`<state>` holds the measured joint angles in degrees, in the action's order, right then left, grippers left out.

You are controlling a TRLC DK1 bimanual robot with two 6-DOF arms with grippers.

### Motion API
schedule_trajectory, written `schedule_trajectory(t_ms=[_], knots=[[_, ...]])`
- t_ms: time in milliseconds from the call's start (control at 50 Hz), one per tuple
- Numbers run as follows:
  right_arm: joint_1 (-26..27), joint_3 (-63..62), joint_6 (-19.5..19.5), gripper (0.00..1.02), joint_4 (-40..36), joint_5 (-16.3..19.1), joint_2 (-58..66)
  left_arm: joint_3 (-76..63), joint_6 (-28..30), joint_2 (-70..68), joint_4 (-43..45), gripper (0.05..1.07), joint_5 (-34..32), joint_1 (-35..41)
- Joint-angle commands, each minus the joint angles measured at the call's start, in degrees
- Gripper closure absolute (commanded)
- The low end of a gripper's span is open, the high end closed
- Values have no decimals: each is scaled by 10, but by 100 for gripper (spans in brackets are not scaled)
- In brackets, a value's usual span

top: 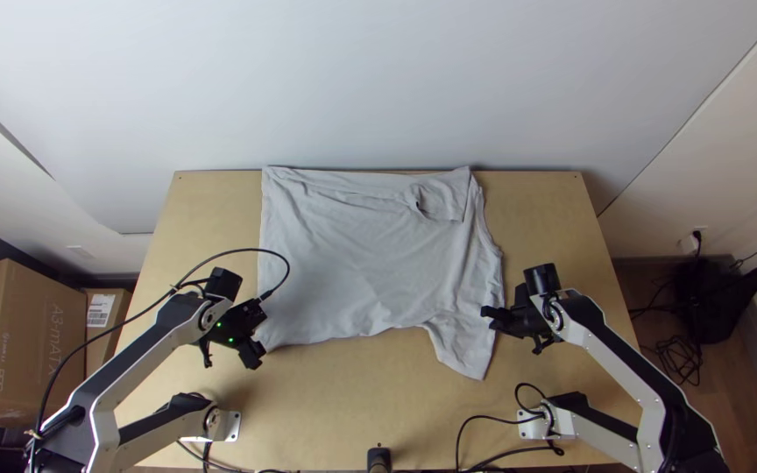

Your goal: Fold the t-shirt

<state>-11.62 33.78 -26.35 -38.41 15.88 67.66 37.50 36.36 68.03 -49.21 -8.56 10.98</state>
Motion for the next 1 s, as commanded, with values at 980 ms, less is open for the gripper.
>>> schedule_trajectory(t_ms=[980], knots=[[12, 185, -4, 100, 21, -88, -138, 166, -255, -110, 71, 105, -124, -176]])
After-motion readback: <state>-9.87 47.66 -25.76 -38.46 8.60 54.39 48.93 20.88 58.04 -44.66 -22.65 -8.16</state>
